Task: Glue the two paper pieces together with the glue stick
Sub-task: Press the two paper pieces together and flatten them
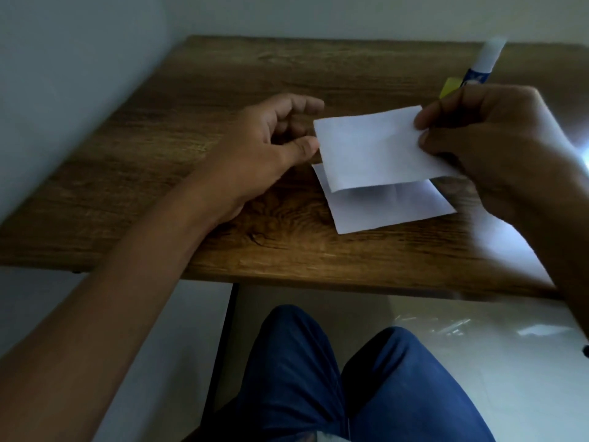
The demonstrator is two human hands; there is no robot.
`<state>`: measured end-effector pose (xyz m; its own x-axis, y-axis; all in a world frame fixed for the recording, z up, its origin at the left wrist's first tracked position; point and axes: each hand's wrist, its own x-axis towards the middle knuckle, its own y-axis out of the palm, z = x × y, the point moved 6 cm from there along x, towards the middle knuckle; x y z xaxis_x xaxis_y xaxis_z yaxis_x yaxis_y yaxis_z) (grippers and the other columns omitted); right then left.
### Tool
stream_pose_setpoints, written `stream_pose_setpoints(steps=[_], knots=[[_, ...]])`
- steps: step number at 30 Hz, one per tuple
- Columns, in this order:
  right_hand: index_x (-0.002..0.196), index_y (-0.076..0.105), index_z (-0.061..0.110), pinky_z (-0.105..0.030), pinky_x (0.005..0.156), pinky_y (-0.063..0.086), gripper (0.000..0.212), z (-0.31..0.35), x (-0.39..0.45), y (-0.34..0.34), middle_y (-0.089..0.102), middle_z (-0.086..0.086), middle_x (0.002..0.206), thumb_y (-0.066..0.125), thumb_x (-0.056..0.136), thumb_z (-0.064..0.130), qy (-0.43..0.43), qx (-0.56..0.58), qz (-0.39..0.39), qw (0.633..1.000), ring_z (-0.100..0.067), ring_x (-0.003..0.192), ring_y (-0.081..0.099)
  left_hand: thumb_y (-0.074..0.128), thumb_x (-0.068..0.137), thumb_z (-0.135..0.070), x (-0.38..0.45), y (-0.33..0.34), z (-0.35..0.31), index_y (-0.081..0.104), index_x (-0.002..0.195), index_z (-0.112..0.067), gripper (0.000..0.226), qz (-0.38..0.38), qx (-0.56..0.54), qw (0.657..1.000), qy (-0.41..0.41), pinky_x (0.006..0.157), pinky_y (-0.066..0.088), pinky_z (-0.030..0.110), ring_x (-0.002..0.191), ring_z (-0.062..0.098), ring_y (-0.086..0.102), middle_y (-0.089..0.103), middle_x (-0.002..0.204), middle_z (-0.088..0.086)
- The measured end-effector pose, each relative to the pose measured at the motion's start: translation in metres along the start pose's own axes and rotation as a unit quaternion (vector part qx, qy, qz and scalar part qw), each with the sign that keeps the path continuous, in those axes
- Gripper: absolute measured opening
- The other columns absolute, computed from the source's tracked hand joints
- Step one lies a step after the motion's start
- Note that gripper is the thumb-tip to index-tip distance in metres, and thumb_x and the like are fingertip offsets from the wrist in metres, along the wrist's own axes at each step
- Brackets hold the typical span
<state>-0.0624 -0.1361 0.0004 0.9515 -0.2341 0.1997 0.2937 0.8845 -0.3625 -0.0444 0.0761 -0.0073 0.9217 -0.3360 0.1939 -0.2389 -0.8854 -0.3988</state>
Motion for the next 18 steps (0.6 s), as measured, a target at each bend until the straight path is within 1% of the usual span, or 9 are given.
stream_pose_setpoints(steps=[2, 4, 5, 8, 10, 13, 15, 17, 18], knots=[[0.064, 0.065, 0.025, -0.018, 0.065, 0.054, 0.027, 0.001, 0.001, 0.0, 0.064, 0.006, 0.095, 0.066, 0.074, 0.0, -0.002, -0.003, 0.0, 1.0, -0.007, 0.092, 0.06, 0.056, 0.082, -0.005, 0.001, 0.0, 0.0, 0.057, 0.104, -0.025, 0.03, -0.027, -0.024, 0.999, -0.008, 0.069, 0.05, 0.016, 0.082, -0.001, 0.063, 0.066, 0.094, -0.004], [0.063, 0.066, 0.024, -0.016, 0.061, 0.055, 0.026, 0.0, -0.001, -0.001, 0.065, 0.006, 0.091, 0.066, 0.075, 0.0, 0.003, -0.001, 0.0, 1.0, -0.008, 0.088, 0.061, 0.057, 0.081, -0.004, 0.0, 0.0, 0.0, 0.06, 0.099, -0.023, 0.026, -0.047, -0.043, 0.998, -0.012, 0.058, 0.046, 0.011, 0.072, -0.001, 0.062, 0.067, 0.09, 0.001], [0.063, 0.067, 0.023, -0.017, 0.063, 0.056, 0.026, -0.002, -0.002, -0.002, 0.065, 0.006, 0.09, 0.066, 0.075, 0.0, 0.008, 0.002, 0.002, 1.0, -0.008, 0.088, 0.062, 0.057, 0.08, -0.004, -0.001, 0.001, 0.0, 0.061, 0.096, -0.023, 0.025, -0.051, -0.046, 0.998, -0.012, 0.057, 0.046, 0.011, 0.07, -0.002, 0.061, 0.066, 0.088, 0.002], [0.062, 0.068, 0.022, -0.019, 0.069, 0.055, 0.025, -0.01, -0.005, -0.001, 0.067, 0.003, 0.091, 0.067, 0.075, 0.001, 0.027, 0.009, 0.014, 0.999, -0.009, 0.09, 0.063, 0.058, 0.08, -0.005, -0.007, 0.007, -0.001, 0.063, 0.092, -0.023, 0.022, -0.047, -0.033, 0.998, -0.014, 0.07, 0.052, 0.017, 0.073, -0.001, 0.061, 0.064, 0.085, -0.002], [0.061, 0.069, 0.021, -0.019, 0.069, 0.055, 0.024, -0.01, -0.004, -0.002, 0.068, 0.003, 0.091, 0.067, 0.075, 0.001, 0.032, 0.023, 0.012, 0.999, -0.01, 0.09, 0.064, 0.059, 0.08, -0.005, -0.008, 0.007, -0.003, 0.063, 0.092, -0.023, 0.022, -0.053, -0.027, 0.998, -0.015, 0.074, 0.054, 0.022, 0.076, 0.002, 0.061, 0.064, 0.086, -0.001], [0.058, 0.071, 0.018, -0.025, 0.069, 0.058, 0.026, -0.001, 0.003, -0.01, 0.072, 0.003, 0.075, 0.067, 0.071, -0.004, 0.026, 0.096, -0.021, 0.995, -0.012, 0.079, 0.069, 0.057, 0.081, -0.004, -0.008, 0.005, -0.004, 0.059, 0.101, -0.025, 0.029, -0.08, -0.001, 0.996, -0.028, 0.079, 0.054, 0.027, 0.085, 0.005, 0.063, 0.066, 0.092, -0.002], [0.057, 0.072, 0.019, -0.024, 0.061, 0.057, 0.025, 0.005, 0.01, -0.019, 0.072, 0.005, 0.064, 0.068, 0.069, -0.003, 0.014, 0.111, -0.041, 0.993, -0.013, 0.069, 0.07, 0.057, 0.082, -0.007, -0.01, 0.003, -0.003, 0.05, 0.114, -0.027, 0.039, -0.094, 0.034, 0.994, -0.032, 0.078, 0.051, 0.023, 0.084, 0.001, 0.062, 0.067, 0.088, -0.008], [0.058, 0.071, 0.019, -0.02, 0.049, 0.051, 0.022, 0.008, 0.015, -0.024, 0.072, 0.004, 0.065, 0.068, 0.069, 0.0, 0.004, 0.107, -0.042, 0.993, -0.013, 0.064, 0.07, 0.061, 0.08, -0.015, -0.015, 0.003, -0.005, 0.039, 0.125, -0.03, 0.052, -0.088, 0.079, 0.993, -0.017, 0.07, 0.045, 0.012, 0.078, -0.003, 0.059, 0.066, 0.089, -0.012], [0.058, 0.071, 0.019, -0.019, 0.047, 0.049, 0.022, 0.008, 0.016, -0.024, 0.071, 0.004, 0.066, 0.068, 0.069, 0.0, 0.002, 0.105, -0.041, 0.994, -0.013, 0.063, 0.069, 0.063, 0.078, -0.02, -0.019, 0.004, -0.007, 0.033, 0.128, -0.032, 0.06, -0.079, 0.107, 0.991, -0.006, 0.066, 0.042, 0.008, 0.077, -0.003, 0.057, 0.065, 0.092, -0.013]])
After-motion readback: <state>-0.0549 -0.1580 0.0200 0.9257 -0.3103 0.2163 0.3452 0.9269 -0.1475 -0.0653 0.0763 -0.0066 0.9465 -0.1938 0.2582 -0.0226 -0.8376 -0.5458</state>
